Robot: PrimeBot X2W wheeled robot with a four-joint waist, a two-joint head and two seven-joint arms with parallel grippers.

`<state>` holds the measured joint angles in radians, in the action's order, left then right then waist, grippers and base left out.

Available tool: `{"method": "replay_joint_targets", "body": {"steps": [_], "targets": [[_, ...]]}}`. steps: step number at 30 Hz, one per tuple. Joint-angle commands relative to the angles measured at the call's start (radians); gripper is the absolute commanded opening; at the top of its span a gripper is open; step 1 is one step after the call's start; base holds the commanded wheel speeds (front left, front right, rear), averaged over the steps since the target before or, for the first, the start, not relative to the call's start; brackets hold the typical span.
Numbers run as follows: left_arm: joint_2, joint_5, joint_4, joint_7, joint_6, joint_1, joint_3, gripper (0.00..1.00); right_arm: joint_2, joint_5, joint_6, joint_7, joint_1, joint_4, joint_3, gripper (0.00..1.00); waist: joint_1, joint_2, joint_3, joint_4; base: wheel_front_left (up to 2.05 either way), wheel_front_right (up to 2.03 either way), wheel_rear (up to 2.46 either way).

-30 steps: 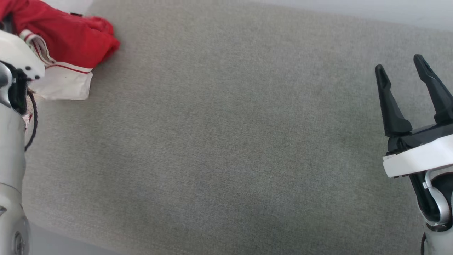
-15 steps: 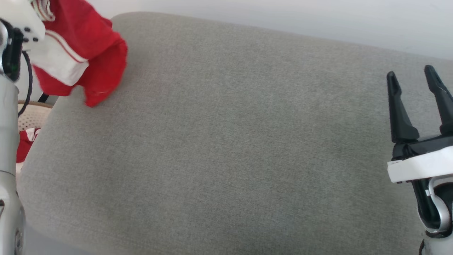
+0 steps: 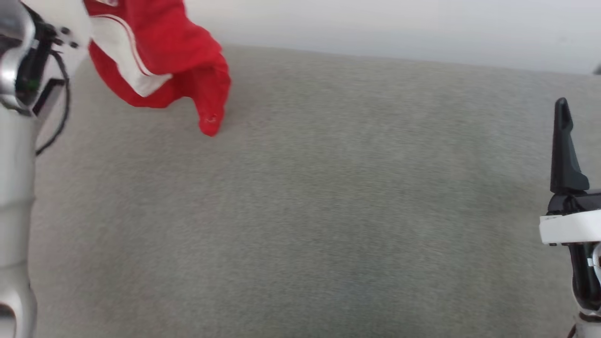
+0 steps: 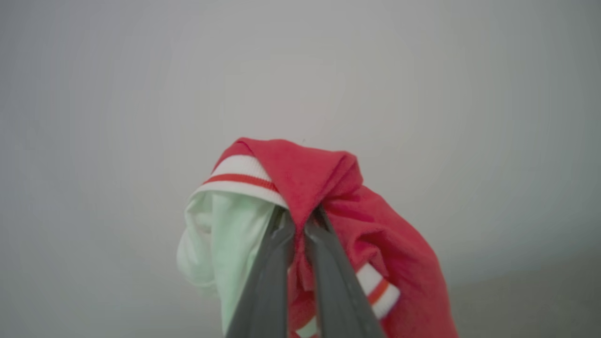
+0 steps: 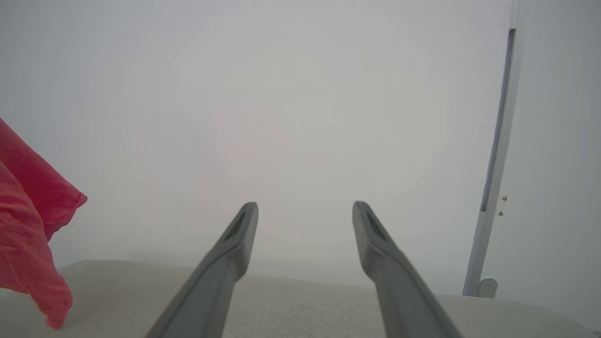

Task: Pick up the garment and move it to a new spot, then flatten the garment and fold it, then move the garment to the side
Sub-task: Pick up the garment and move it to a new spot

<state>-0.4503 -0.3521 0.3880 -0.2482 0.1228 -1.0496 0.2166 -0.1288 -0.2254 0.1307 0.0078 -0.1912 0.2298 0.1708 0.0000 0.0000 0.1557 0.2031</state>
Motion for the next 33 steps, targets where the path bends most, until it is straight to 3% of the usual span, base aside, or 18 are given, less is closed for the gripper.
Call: {"method": "replay_joint_targets", "body": {"steps": [1, 9, 16, 25, 33], "targets": [[-0.004, -0.001, -0.034, -0.016, -0.004, 0.019, 0.003, 0.0, 0.004, 0.004, 0.0, -0.008, 0.01, 0.005, 0.005, 1.0, 0.0, 0.0, -0.003, -0.035, 0.0, 0.0, 0.0], [0.011, -0.063, -0.335, -0.22, -0.034, 0.132, 0.038, 0.0, 0.021, -0.007, 0.0, -0.026, 0.024, -0.012, 0.042, 1.0, 0.0, 0.0, 0.0, -0.156, 0.0, 0.0, 0.0], [0.024, -0.12, -0.461, -0.411, -0.047, 0.261, 0.112, 0.0, 0.039, -0.011, 0.0, -0.044, 0.054, -0.042, 0.037, 1.0, 0.0, 0.0, 0.003, -0.239, 0.0, 0.0, 0.0], [0.03, -0.19, -0.369, -0.526, -0.035, 0.446, 0.206, 0.0, 0.051, -0.022, 0.0, -0.097, 0.059, -0.115, -0.014, 1.0, 0.0, 0.0, 0.027, -0.306, 0.0, 0.0, 0.0], [0.055, -0.213, -0.166, -0.487, -0.018, 0.533, 0.266, 0.0, 0.056, -0.03, 0.0, -0.136, 0.039, -0.164, -0.052, 1.0, 0.0, 0.0, 0.047, -0.34, 0.0, 0.0, 0.0]]}}
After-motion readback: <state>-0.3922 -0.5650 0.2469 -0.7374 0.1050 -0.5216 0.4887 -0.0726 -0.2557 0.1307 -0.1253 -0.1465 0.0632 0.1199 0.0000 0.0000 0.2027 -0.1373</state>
